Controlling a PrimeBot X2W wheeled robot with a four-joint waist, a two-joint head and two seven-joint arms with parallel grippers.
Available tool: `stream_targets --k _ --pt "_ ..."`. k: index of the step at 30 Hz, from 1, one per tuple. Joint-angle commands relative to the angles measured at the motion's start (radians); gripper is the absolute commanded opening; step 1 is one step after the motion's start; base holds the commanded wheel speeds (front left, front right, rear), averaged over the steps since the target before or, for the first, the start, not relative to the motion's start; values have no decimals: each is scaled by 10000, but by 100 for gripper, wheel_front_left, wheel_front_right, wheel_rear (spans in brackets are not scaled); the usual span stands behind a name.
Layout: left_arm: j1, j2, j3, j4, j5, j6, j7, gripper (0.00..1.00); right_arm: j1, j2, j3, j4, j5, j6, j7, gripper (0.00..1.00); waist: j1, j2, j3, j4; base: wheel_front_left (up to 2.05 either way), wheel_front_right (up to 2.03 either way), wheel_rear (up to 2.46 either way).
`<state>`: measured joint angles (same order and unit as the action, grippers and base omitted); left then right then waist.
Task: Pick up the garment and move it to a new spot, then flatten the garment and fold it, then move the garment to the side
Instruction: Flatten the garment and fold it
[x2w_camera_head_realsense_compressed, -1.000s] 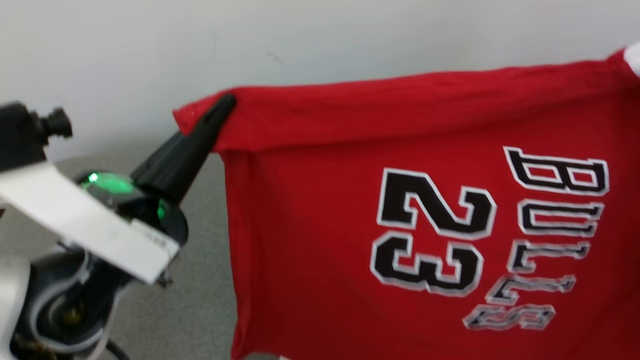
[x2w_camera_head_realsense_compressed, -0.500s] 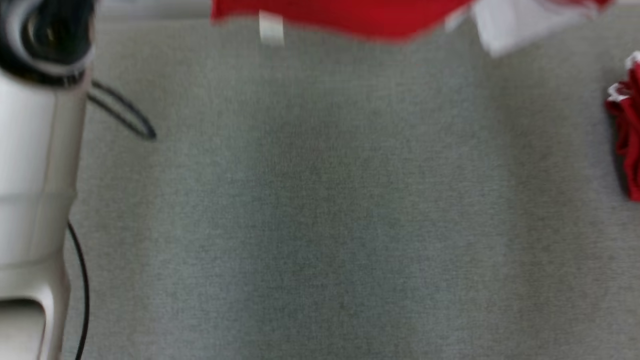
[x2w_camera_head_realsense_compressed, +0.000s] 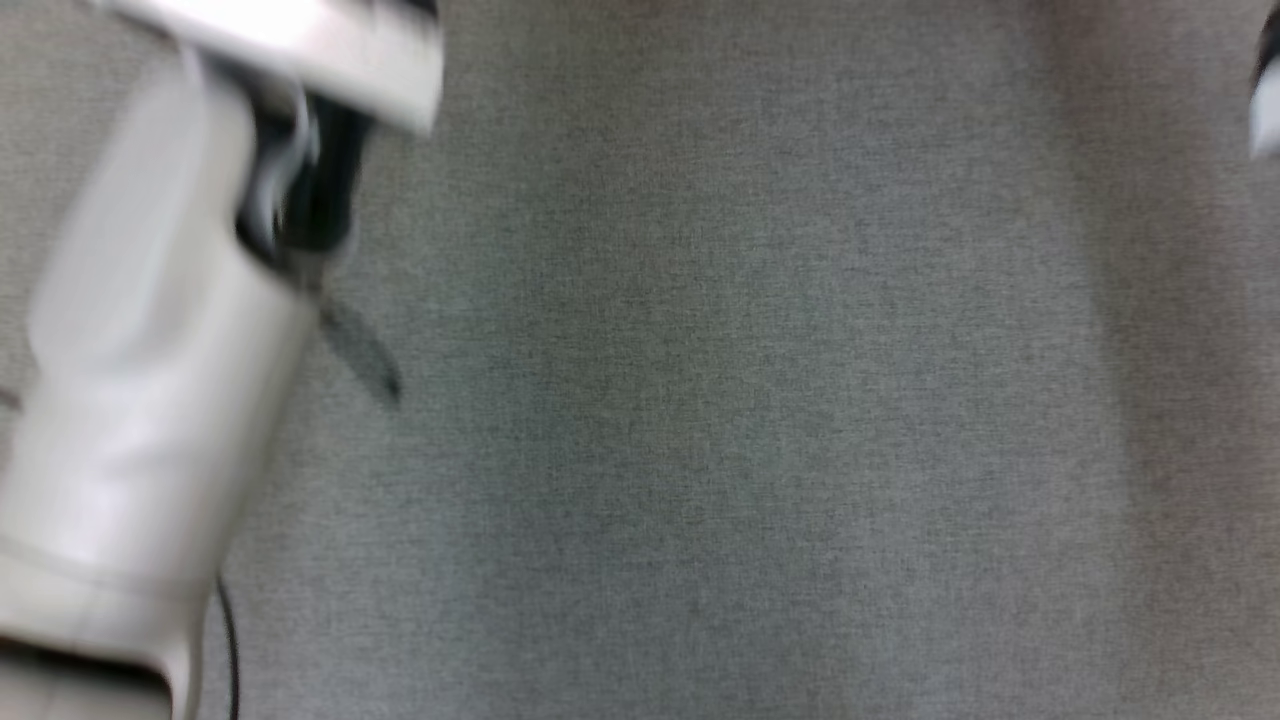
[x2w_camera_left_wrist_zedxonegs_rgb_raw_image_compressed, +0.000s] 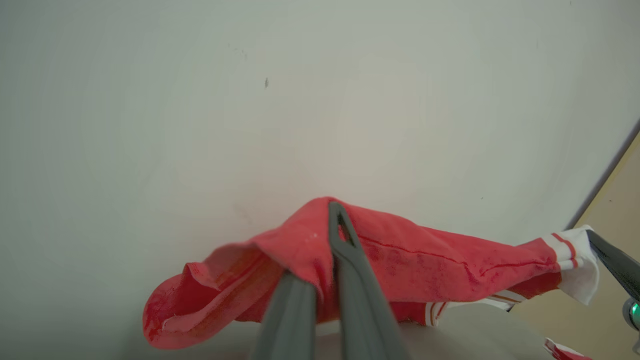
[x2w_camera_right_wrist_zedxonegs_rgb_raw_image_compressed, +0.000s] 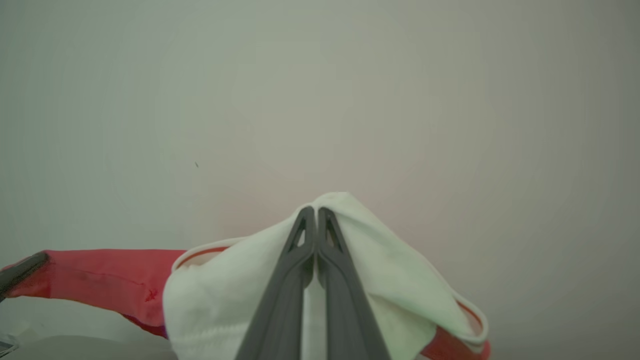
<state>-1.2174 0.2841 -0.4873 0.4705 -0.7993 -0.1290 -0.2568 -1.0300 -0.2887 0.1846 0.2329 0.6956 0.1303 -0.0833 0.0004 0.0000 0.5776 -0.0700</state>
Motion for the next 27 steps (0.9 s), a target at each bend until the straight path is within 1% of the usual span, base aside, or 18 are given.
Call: stream_targets --k 1,3,6,10,11,14,17,20,22,25,27 --pt "865 325 -39 -248 -204 -20 -70 0 870 -260 84 -288 216 2 -211 0 -4 0 -198 -8 0 0 0" --pt "2031 516 -26 -793 -225 -13 -74 0 2154 -472 168 -564 454 2 -436 0 -4 0 -469 -13 0 0 0" --pt "3821 608 300 -1512 -8 -5 -73 0 3893 -794 275 -989 699 2 -582 0 -4 0 -940 20 0 0 0" --pt "6094 377 834 -2316 141 -5 -75 0 6080 -1089 454 -1490 810 2 -633 0 -4 0 -1680 43 0 0 0" --pt "6629 336 841 -2483 254 -7 -75 0 6621 -1122 436 -1564 841 2 -659 0 -4 0 -1895 59 0 0 0" --pt "8184 216 996 -2854 509 -6 -75 0 8145 -1153 478 -1873 811 2 -558 0 -4 0 -2512 50 0 0 0" --pt "9608 197 897 -3231 722 -6 -71 0 9608 -1084 450 -2164 746 2 -393 0 -4 0 -3083 9 0 0 0" --pt "10947 -36 1074 -3666 809 27 -70 0 10950 -1010 412 -2488 747 2 -91 0 -4 0 -3533 -15 0 0 0" --pt "11748 -82 1221 -3974 920 99 -70 0 11702 -992 281 -2637 643 2 83 0 -4 0 -3710 -42 0 0 0" --pt "12831 -313 1393 -4347 930 154 -70 0 12591 -975 90 -2757 452 0 308 0 -4 0 -3846 -55 0 0 0" --pt "13373 -325 1297 -4494 1040 171 -70 0 12983 -918 68 -2859 314 0 575 0 -4 0 -3871 -39 0 0 0"
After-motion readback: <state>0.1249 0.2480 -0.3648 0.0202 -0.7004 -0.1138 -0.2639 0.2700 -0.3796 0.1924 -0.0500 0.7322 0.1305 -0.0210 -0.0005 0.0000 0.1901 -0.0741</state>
